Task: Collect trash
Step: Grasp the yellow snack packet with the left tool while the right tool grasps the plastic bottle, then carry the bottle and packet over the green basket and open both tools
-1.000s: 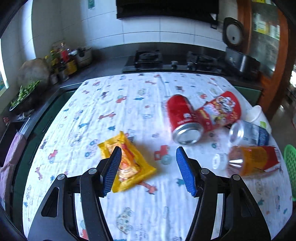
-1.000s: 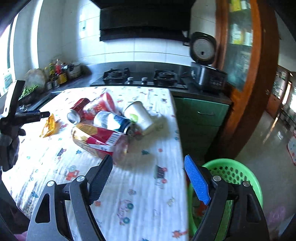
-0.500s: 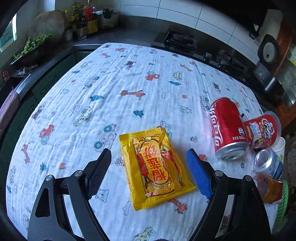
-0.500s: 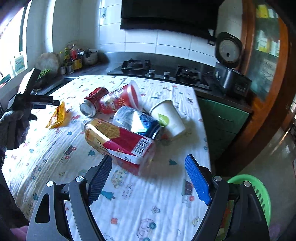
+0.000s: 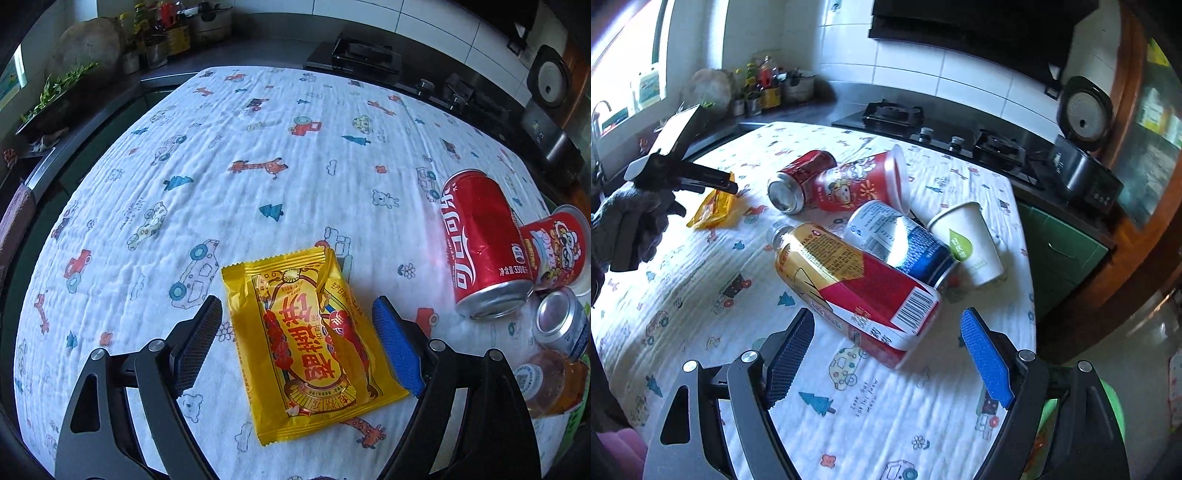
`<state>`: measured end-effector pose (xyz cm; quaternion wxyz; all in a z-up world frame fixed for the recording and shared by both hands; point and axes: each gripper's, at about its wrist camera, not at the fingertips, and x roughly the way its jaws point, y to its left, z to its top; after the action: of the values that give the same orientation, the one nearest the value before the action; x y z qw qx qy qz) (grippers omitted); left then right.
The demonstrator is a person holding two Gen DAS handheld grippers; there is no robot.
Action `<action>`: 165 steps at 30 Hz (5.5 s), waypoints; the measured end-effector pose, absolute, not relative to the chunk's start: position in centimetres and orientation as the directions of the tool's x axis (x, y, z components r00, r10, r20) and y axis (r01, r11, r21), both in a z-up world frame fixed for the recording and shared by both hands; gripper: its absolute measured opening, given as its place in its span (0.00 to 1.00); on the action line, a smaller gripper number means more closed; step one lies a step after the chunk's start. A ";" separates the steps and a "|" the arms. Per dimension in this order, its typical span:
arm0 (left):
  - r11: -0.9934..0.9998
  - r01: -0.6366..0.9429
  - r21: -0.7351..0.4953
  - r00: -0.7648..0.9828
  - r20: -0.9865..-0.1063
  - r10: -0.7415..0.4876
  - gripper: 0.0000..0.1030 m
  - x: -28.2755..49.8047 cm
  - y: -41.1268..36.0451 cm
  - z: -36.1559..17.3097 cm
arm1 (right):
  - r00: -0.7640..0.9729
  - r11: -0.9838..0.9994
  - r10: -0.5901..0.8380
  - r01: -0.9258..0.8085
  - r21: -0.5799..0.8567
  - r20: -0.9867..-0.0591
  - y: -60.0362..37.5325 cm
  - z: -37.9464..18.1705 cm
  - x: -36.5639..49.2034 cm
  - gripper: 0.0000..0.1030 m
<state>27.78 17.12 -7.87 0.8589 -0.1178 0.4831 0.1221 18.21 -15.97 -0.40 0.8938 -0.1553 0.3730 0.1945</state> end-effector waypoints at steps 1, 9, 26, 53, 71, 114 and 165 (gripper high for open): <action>0.943 -0.321 -0.089 0.501 -0.861 0.089 0.76 27.8 17.2 -8.0 | 0.638 0.869 0.239 -0.477 -0.132 -0.732 -15.8 -0.4 18.4 0.77; 0.959 -0.260 -0.114 0.515 -0.856 0.038 0.51 27.4 16.5 -7.8 | 0.552 0.800 0.266 -0.584 -0.138 -0.791 -13.9 -1.4 20.4 0.77; 0.990 -0.054 -0.131 0.475 -0.875 -0.090 0.42 26.5 15.3 -7.4 | 0.438 0.600 0.192 -0.761 -0.248 -0.878 -8.1 -3.9 24.0 0.79; 0.992 0.125 -0.018 0.472 -0.878 -0.076 0.29 24.1 12.9 -6.9 | 0.297 0.592 0.170 -0.793 -0.144 -0.939 -6.8 -5.2 22.1 0.78; 0.974 0.225 -0.008 0.471 -0.875 -0.116 0.18 20.6 10.3 -6.2 | 0.310 0.665 0.224 -0.741 -0.088 -0.924 -7.6 -5.1 17.2 0.78; 0.905 0.418 0.073 0.607 -0.764 -0.219 0.13 14.3 -4.4 -0.9 | 0.610 0.954 0.155 -0.298 -0.043 -0.777 -25.5 -0.4 13.3 0.74; 0.600 0.796 -0.079 0.357 -0.739 -0.571 0.57 14.7 -35.7 -4.0 | 0.683 0.935 -0.297 0.350 -0.058 -0.667 -49.0 -1.2 4.5 0.83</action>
<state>14.75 -35.70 -3.99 0.8102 0.1485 0.3790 -0.4218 4.52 -49.03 -1.24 0.9166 0.0369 0.3570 -0.1763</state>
